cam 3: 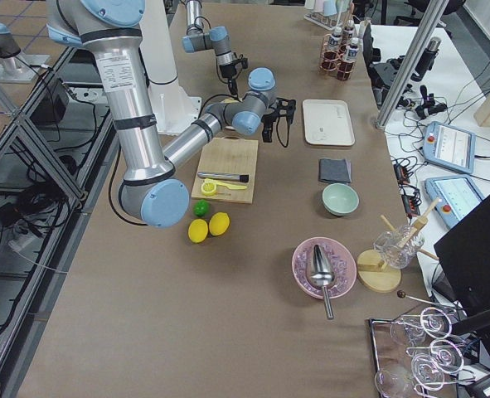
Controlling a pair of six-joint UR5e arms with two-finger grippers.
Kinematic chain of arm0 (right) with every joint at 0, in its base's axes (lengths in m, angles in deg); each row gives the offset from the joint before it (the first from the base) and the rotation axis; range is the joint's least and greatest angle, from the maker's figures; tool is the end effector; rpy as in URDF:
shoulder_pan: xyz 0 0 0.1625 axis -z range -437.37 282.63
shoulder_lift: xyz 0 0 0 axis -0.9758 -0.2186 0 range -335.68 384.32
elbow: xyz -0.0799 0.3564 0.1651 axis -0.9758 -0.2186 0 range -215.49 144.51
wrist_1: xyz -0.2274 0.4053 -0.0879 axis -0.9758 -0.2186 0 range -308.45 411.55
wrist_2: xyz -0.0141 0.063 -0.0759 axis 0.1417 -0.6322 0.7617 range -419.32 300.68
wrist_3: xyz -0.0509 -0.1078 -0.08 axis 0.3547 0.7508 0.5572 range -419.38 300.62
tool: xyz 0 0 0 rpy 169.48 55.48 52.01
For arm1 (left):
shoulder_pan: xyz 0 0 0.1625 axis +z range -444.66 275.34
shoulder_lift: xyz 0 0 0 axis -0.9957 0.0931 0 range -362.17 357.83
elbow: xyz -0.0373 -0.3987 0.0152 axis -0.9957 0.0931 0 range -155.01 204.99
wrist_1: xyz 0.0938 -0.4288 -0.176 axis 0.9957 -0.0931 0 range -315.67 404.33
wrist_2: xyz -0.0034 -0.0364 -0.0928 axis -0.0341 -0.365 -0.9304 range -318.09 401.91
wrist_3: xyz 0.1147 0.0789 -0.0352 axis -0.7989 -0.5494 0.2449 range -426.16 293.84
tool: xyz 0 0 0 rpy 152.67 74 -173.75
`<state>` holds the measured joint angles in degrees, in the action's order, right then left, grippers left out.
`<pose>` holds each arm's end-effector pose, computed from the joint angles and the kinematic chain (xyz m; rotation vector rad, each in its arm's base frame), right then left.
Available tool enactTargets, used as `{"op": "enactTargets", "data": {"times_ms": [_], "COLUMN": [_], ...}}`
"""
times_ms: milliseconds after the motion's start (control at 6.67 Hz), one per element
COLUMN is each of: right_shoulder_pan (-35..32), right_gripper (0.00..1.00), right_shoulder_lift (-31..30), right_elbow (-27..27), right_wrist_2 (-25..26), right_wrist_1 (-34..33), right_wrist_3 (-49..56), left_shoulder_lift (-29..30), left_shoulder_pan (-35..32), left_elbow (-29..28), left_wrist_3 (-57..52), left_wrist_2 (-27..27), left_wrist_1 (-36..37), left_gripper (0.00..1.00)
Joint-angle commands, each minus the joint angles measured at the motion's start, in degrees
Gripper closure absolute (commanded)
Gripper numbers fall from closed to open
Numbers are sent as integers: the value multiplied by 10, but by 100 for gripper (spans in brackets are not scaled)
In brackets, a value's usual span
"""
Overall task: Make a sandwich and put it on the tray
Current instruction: 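Grasp the white plate rim with the left gripper while the right arm holds back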
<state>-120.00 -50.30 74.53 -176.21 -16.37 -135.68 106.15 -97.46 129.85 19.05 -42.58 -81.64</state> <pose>-0.4229 -0.4822 0.2709 0.0862 -1.0698 0.2205 0.6255 -0.2929 0.2523 0.2681 1.1805 -0.1804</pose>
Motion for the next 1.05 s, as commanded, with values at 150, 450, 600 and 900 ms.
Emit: {"op": "enactTargets", "data": {"times_ms": [150,450,600,900], "right_shoulder_pan": [-3,-4,-3,-4], "right_gripper": [0,0,0,0], "right_shoulder_lift": [3,3,4,4], "right_elbow": [-2,-3,-3,-3], "right_wrist_2": [-1,0,0,-1], "right_wrist_1": [0,0,0,1], "right_wrist_3": [2,10,10,10], "left_shoulder_lift": [2,24,54,100], "left_shoulder_pan": [-51,-63,-72,-109], "left_elbow": [16,13,5,-66], "left_wrist_3": [5,108,173,239], "left_wrist_2": [-79,-88,-83,-81], "left_wrist_1": [0,-7,-4,-2], "left_gripper": [100,100,100,100]}}
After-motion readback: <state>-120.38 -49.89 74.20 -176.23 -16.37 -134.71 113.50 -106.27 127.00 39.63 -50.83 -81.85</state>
